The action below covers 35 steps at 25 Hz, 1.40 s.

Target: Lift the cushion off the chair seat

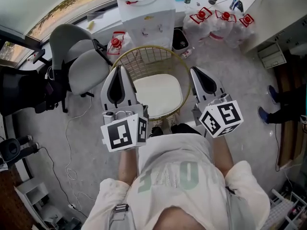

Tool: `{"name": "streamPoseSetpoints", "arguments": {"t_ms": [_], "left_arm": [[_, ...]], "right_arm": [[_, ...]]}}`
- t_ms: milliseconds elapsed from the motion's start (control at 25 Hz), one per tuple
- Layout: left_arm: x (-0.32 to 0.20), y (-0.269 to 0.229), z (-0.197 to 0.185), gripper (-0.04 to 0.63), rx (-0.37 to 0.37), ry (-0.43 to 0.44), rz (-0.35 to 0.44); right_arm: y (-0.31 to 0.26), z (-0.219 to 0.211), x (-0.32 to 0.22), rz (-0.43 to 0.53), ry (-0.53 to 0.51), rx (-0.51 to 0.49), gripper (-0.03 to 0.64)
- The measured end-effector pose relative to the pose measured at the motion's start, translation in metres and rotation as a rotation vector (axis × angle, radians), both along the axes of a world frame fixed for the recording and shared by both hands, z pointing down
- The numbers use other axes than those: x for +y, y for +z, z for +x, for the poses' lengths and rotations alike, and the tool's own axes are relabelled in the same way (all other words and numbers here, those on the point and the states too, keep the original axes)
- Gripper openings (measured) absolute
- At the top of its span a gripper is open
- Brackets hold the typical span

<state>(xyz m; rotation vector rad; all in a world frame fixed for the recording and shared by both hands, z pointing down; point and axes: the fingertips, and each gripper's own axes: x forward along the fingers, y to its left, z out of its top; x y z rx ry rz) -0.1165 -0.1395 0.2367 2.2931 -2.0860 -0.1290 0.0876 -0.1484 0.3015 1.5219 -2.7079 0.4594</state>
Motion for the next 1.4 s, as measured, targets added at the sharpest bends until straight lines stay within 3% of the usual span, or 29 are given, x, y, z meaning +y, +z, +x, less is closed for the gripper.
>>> {"name": "streamPoseSetpoints", "arguments": {"t_ms": [320,520,680,1000,1200,1400], "left_arm": [[-0.006,0.045,0.028,0.014,-0.024,0.119,-0.057],[-0.031,0.133,0.046,0.014,-0.049,0.174,-0.166],[-0.038,0.228,0.064,0.014,-0.009,0.24,-0.268],[-0.028,0.377,0.098,0.014,-0.011,0.35,-0.411],[-0.014,0.422,0.112,0.014,-0.018,0.394,-0.467],[-0.011,0.437,0.112,0.014,-0.01,0.413,-0.498]], "right_arm": [[0.052,-0.004,-0.002,-0.057,-0.017,0.061,0.024],[0.134,-0.007,-0.026,-0.079,-0.032,0.044,0.185],[0.236,0.002,-0.025,-0.229,0.019,0.028,0.263],[0.437,0.018,0.016,-0.559,0.074,0.127,0.278],[0.498,0.027,0.039,-0.695,0.115,0.167,0.286],[0.524,0.019,0.042,-0.757,0.097,0.232,0.29]]}}
